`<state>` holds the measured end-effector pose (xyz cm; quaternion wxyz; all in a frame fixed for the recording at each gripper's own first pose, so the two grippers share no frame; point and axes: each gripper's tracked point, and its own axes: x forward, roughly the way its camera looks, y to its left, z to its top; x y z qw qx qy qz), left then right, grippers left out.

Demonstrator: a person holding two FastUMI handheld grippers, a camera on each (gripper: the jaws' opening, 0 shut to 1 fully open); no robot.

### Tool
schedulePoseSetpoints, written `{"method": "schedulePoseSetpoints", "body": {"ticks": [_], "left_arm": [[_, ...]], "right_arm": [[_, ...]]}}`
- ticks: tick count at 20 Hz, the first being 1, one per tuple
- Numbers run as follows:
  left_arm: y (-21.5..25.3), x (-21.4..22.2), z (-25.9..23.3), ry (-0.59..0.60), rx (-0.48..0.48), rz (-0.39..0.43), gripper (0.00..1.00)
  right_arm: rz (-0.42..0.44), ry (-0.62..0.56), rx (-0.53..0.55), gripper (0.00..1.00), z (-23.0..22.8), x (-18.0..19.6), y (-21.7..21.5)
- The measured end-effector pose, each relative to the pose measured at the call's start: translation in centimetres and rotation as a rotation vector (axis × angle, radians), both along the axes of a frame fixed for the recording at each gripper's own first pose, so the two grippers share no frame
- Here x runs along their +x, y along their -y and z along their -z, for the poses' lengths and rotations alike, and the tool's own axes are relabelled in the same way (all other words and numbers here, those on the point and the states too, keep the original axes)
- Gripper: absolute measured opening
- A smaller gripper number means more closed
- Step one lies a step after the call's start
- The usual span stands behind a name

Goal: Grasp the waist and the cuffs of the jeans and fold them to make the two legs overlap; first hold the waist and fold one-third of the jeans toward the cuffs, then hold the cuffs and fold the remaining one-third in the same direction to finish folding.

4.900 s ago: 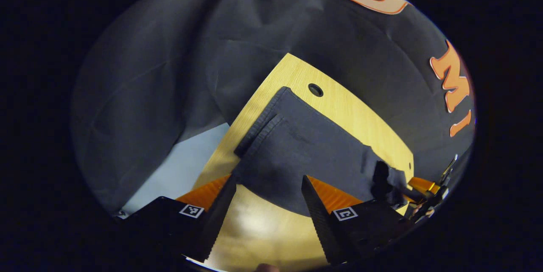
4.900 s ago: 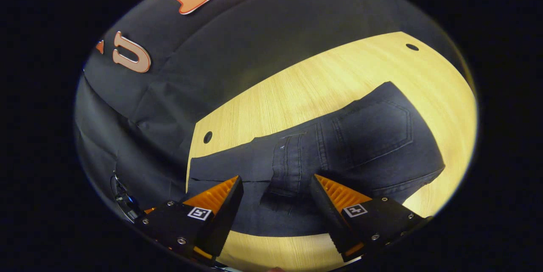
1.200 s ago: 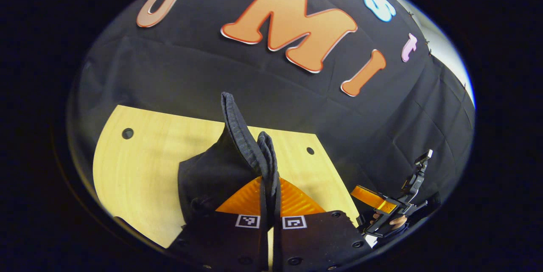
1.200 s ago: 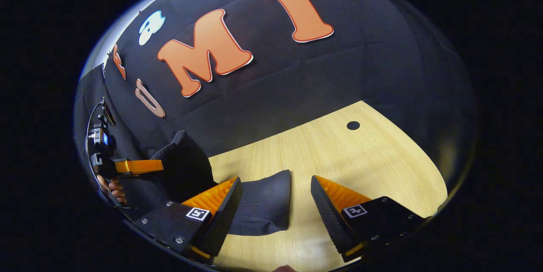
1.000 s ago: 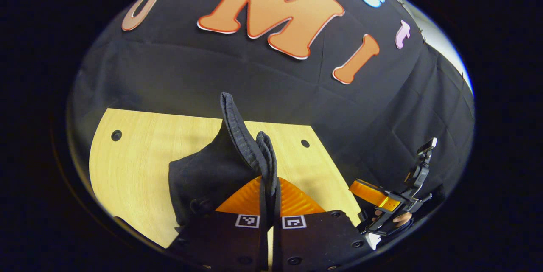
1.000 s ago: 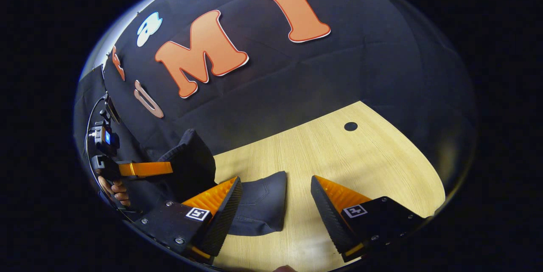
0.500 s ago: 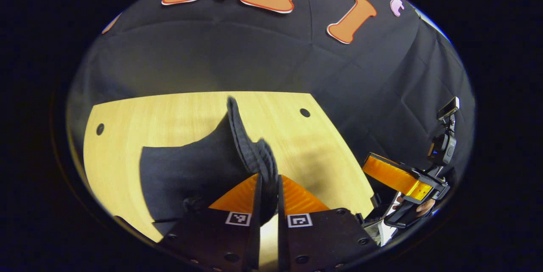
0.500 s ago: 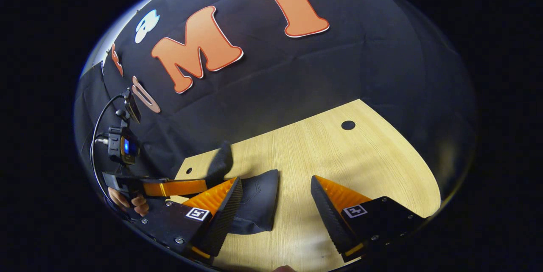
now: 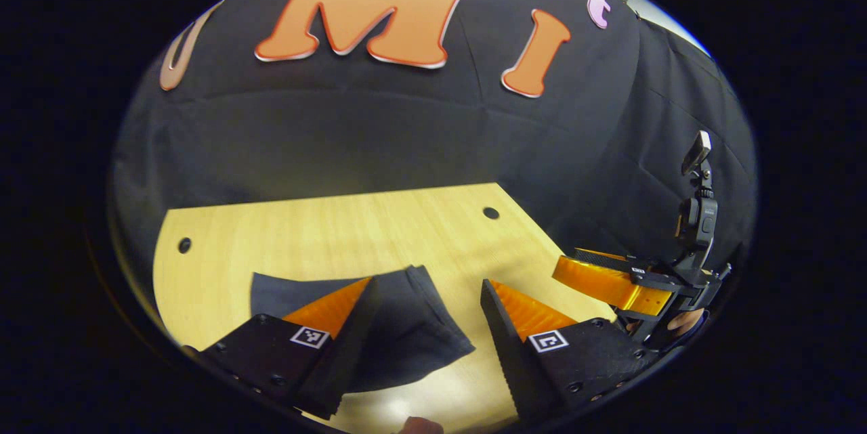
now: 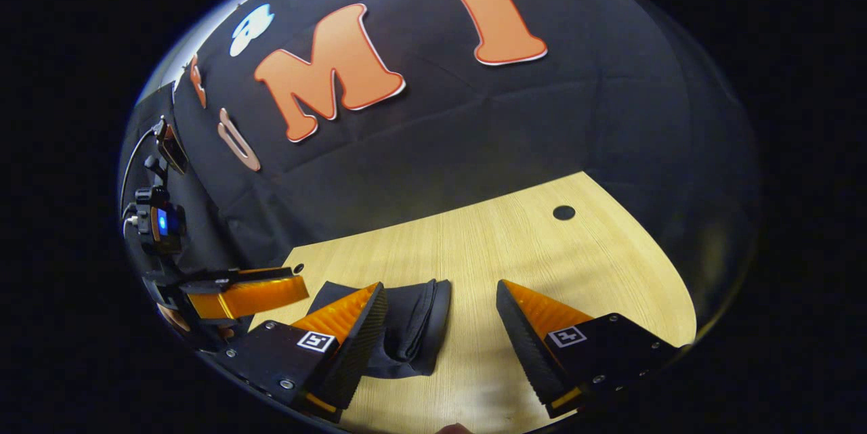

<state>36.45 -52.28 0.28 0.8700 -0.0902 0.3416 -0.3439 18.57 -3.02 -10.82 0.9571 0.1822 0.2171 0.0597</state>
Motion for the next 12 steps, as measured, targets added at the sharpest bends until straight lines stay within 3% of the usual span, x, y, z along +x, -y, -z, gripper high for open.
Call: {"method": "schedulePoseSetpoints", "body": {"ticks": [6, 12], "left_arm": [[-9.6, 2.1, -3.9, 0.171, -0.003, -0.200, 0.93], [-18.1, 1.3, -6.7, 0.345, 0.000, -0.380, 0.96]], "right_arm": [[-0.003, 0.100, -0.042, 0.99, -4.4, -0.5, -4.3], [-0.003, 0.236, -0.117, 0.99, -9.3, -1.5, -8.2]]}}
